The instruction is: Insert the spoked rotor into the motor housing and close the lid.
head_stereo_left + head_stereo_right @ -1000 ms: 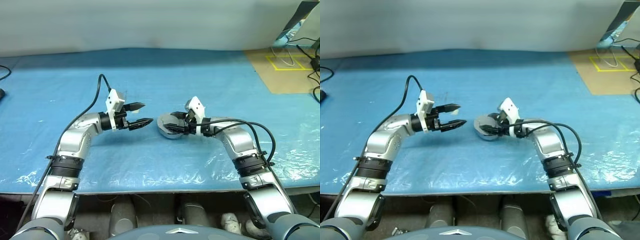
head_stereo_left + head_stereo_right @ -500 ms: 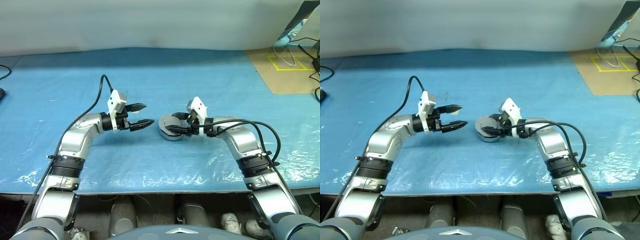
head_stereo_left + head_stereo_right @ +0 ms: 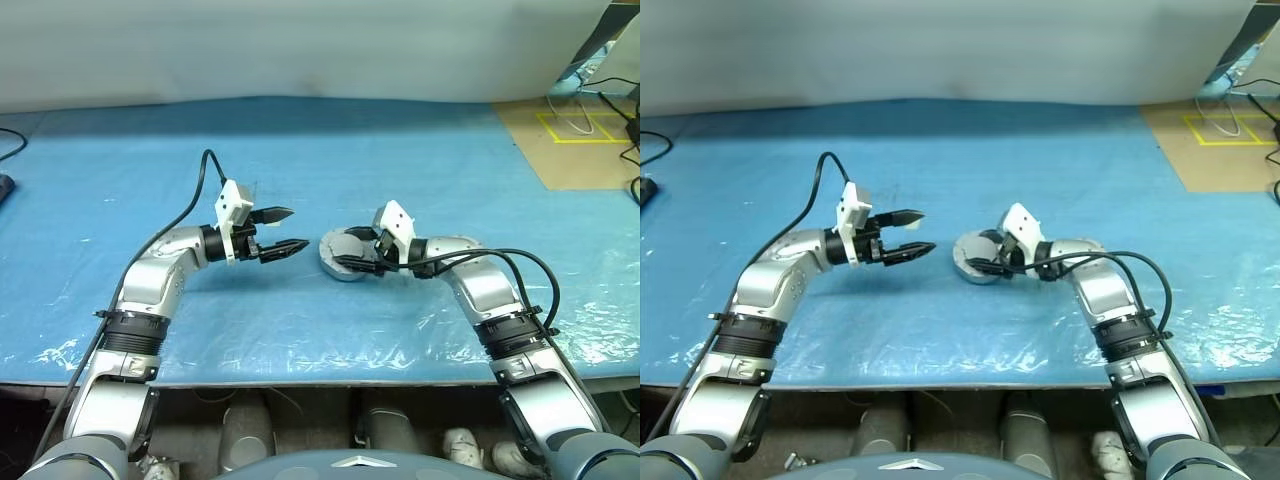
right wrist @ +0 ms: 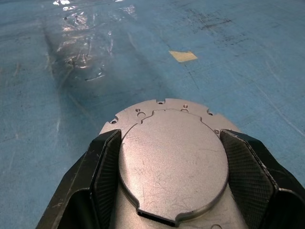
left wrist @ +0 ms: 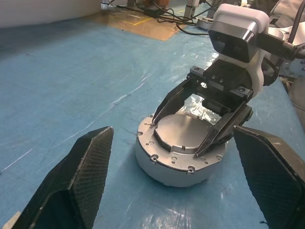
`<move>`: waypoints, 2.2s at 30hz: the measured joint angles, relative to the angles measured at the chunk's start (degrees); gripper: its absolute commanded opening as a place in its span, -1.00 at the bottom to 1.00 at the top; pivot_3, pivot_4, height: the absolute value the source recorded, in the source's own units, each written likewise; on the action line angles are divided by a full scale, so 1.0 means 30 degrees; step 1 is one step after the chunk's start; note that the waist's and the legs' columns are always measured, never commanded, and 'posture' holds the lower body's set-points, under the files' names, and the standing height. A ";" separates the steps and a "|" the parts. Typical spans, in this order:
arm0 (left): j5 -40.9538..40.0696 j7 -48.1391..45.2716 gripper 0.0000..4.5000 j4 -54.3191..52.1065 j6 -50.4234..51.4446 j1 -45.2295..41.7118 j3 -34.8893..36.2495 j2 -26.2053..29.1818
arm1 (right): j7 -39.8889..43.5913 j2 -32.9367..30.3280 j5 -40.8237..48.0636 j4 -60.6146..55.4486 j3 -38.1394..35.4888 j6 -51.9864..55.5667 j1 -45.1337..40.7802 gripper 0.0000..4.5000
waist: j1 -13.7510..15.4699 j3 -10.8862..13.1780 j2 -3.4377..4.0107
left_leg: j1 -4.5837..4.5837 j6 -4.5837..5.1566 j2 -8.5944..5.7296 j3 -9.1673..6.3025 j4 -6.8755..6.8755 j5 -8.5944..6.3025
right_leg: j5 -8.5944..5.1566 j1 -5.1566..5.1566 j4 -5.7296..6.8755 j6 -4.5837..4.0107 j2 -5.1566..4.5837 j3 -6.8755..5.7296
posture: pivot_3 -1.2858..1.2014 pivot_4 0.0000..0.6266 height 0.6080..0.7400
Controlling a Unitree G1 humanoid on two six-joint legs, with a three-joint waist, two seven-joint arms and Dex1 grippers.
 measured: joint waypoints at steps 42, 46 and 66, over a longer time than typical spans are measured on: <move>0.0046 -0.0495 0.86 0.0338 -0.0368 -0.0064 -0.0367 -0.0024 | -0.0337 -0.0292 0.1809 -0.1867 -0.0891 0.3176 0.0284 0.31 | 0.0017 0.0003 0.0004 | -0.0049 -0.0001 -0.0004 -0.0003 -0.0036 0.0001 | -0.0001 -0.0047 -0.0024 0.0002 0.0005 -0.0003 | 0.03 -0.52 1.00; 0.0044 -0.0422 0.86 0.0335 -0.0369 -0.0035 -0.0365 -0.0024 | -0.0437 -0.0240 0.1665 -0.1861 -0.0736 0.3064 0.0289 0.31 | 0.0005 0.0003 0.0004 | -0.0045 -0.0001 0.0000 -0.0003 -0.0036 0.0001 | -0.0001 -0.0047 -0.0023 0.0002 0.0007 -0.0004 | 0.03 -0.52 1.00; 0.0042 -0.0429 0.86 0.0312 -0.0383 0.0125 -0.0380 -0.0057 | -0.1776 0.0373 -0.0006 0.0372 0.0257 -0.1996 0.1226 0.31 | -0.0020 -0.0007 -0.0008 | 0.0388 0.0082 -0.0038 -0.0001 -0.0088 -0.0056 | -0.0095 0.0328 -0.0029 0.0157 -0.0011 0.0058 | 0.03 -0.52 1.00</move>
